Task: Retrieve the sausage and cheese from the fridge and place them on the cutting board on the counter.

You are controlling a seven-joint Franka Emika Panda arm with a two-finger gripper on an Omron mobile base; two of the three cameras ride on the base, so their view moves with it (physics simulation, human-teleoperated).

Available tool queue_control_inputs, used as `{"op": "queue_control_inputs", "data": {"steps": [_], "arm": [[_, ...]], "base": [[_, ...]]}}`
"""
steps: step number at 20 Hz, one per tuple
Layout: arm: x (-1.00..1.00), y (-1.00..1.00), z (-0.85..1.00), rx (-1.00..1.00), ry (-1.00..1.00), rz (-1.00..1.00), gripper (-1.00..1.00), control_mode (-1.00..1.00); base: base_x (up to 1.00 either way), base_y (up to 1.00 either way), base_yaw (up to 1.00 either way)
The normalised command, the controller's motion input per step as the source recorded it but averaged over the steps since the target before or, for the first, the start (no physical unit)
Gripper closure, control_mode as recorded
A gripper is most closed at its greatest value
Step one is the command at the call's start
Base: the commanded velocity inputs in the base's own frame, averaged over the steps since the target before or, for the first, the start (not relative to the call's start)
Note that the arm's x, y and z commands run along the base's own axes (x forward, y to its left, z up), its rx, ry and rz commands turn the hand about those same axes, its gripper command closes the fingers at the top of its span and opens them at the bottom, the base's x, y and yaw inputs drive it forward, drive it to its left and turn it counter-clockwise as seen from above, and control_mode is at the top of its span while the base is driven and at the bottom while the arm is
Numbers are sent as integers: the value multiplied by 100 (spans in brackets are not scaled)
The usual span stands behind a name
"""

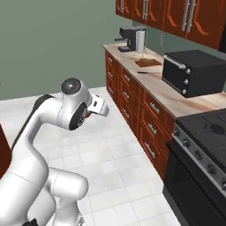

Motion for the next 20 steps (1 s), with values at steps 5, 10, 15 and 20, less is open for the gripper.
{"op": "queue_control_inputs", "data": {"steps": [5, 10, 15, 20], "arm": [[0, 0, 0, 0, 0, 0, 100, 100], [0, 0, 0, 0, 0, 0, 100, 100], [0, 0, 0, 0, 0, 0, 100, 100], [0, 0, 0, 0, 0, 0, 100, 100]], "base": [[84, -3, -2], [85, -3, -1], [85, -3, -1], [85, -1, -8]]}}
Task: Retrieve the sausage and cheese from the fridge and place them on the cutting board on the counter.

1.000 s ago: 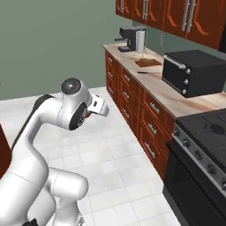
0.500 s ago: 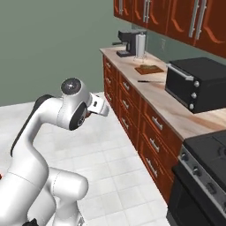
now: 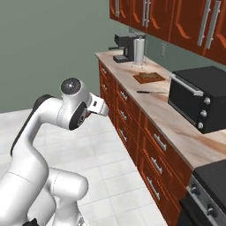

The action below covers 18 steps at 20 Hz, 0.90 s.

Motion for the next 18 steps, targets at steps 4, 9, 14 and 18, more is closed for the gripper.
{"op": "queue_control_inputs", "data": {"steps": [4, 9, 14, 18], "arm": [[0, 0, 0, 0, 0, 0, 100, 100], [0, 0, 0, 0, 0, 0, 100, 100], [0, 0, 0, 0, 0, 0, 100, 100], [0, 0, 0, 0, 0, 0, 100, 100]], "base": [[84, 0, -12], [83, 1, -17], [62, 25, -47], [56, 34, -53]]}}
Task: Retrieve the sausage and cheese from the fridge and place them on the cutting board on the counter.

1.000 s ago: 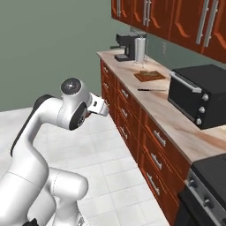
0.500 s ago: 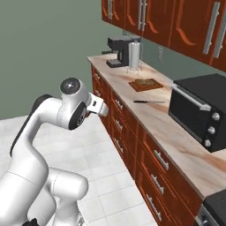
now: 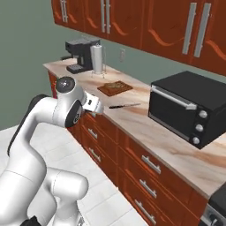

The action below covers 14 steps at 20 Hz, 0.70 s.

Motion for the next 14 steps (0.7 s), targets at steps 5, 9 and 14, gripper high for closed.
{"op": "queue_control_inputs", "data": {"steps": [5, 9, 14], "arm": [[0, 0, 0, 0, 0, 0, 100, 100], [0, 0, 0, 0, 0, 0, 100, 100], [0, 0, 0, 0, 0, 0, 100, 100]], "base": [[53, 38, -49], [46, 44, -42], [37, 63, -22]]}}
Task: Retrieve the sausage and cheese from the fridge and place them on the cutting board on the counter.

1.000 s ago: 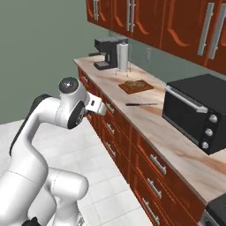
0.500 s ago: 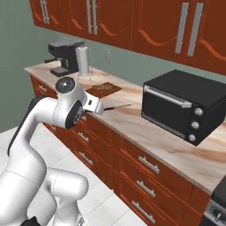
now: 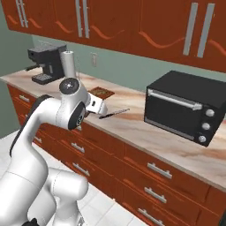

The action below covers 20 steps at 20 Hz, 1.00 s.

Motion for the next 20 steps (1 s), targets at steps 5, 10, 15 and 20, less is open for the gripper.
{"op": "queue_control_inputs", "data": {"steps": [5, 10, 15, 20], "arm": [[0, 0, 0, 0, 0, 0, 100, 100], [0, 0, 0, 0, 0, 0, 100, 100], [0, 0, 0, 0, 0, 0, 100, 100], [0, 0, 0, 0, 0, 0, 100, 100]], "base": [[22, 73, -15], [22, 65, -28], [25, 59, -37], [19, 68, -29]]}}
